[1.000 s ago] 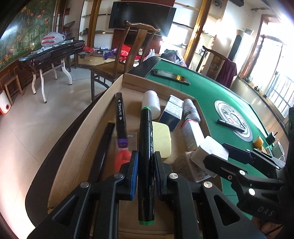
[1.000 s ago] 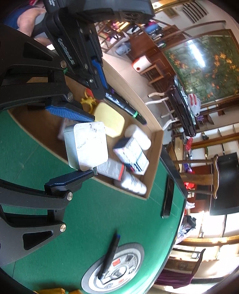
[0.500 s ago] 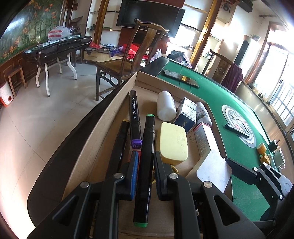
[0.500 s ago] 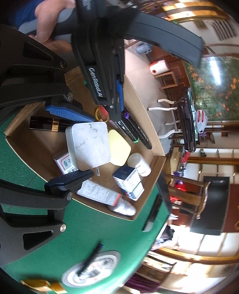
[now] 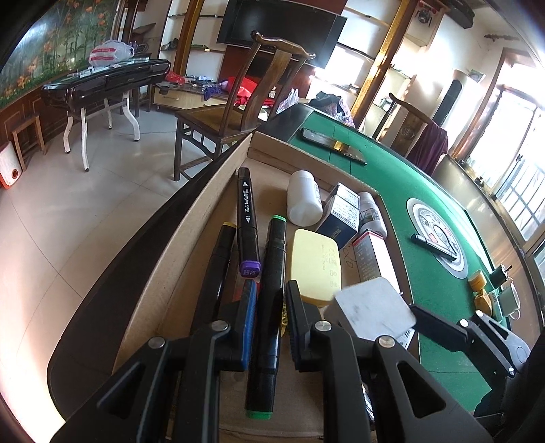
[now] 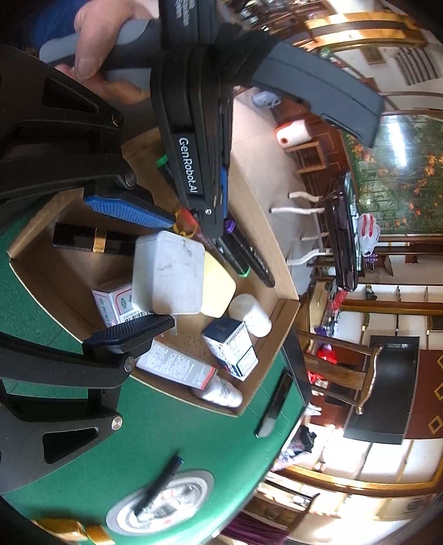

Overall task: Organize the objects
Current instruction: 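Carry the marker and charger cube into the tray and open both grippers, then grasp the blue-capped black marker with the left gripper while the right moves to the tissue pack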

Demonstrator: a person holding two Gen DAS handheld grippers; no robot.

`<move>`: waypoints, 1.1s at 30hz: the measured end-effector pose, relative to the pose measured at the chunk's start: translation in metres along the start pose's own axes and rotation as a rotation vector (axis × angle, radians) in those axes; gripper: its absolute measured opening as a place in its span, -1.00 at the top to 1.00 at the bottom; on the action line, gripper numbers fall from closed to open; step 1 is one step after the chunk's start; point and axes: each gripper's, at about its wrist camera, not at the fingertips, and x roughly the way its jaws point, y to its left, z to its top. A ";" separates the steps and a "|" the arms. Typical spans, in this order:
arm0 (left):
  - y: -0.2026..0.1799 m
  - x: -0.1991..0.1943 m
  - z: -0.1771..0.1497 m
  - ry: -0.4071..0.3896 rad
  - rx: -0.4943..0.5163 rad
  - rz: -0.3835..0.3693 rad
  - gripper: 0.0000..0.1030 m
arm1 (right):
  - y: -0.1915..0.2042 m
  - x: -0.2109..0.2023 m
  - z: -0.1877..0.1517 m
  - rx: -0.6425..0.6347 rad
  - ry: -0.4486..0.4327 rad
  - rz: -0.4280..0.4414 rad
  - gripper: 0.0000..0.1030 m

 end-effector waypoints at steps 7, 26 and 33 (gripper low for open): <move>-0.007 -0.006 0.003 -0.005 0.009 -0.004 0.68 | -0.015 -0.008 -0.003 0.093 -0.006 0.145 -0.03; -0.151 0.008 -0.005 0.127 0.343 -0.163 0.68 | -0.234 -0.117 -0.068 0.493 -0.183 -0.174 -0.02; -0.260 0.066 -0.010 0.243 0.570 -0.235 0.62 | -0.327 -0.154 -0.125 0.759 -0.252 -0.265 -0.02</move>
